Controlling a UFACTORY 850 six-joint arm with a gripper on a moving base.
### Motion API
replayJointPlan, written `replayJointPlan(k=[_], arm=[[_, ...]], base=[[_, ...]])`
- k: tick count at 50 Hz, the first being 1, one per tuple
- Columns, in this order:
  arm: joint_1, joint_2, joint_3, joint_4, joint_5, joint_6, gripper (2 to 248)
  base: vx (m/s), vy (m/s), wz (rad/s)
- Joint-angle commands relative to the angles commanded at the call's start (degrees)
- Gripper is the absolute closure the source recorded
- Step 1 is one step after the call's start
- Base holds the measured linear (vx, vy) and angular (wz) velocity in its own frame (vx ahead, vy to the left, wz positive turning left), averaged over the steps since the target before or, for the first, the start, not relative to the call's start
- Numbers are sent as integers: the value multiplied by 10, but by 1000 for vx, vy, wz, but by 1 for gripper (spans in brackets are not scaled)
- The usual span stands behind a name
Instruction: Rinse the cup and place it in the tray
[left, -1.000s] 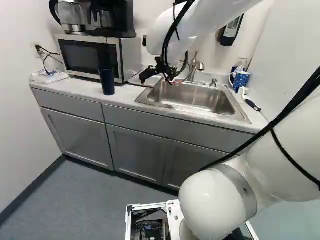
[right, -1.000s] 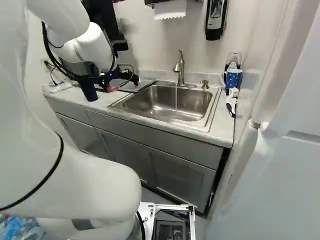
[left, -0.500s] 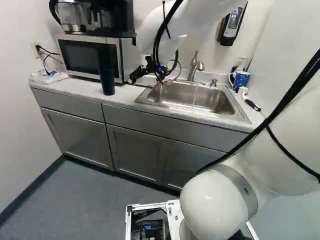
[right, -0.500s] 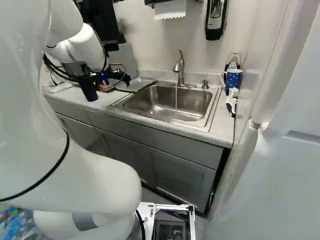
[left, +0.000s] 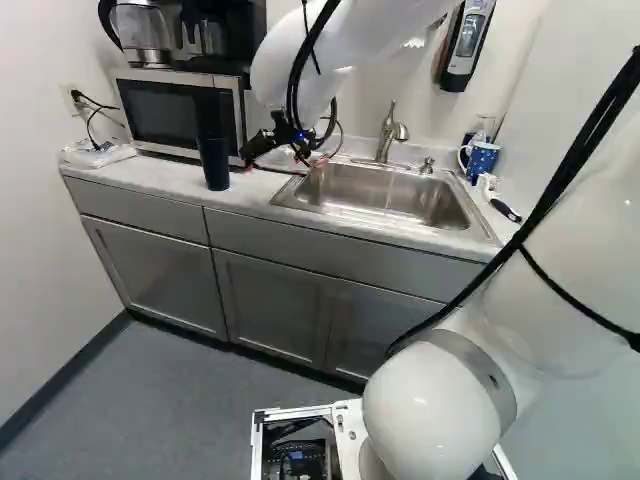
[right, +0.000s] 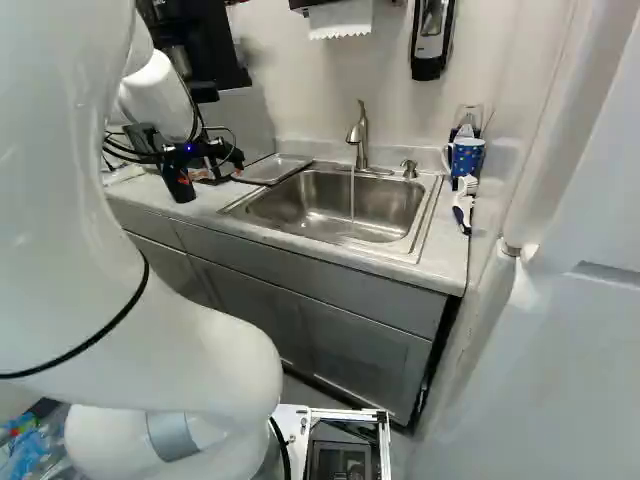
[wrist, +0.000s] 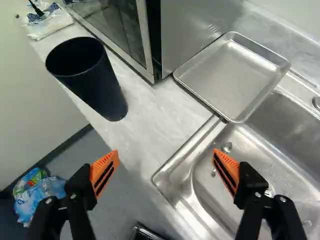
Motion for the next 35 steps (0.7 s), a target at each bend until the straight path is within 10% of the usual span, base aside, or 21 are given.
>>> replayJointPlan(k=[35], arm=[[56, -73, -25, 0, 70, 0, 3]], base=[[0, 0, 0]])
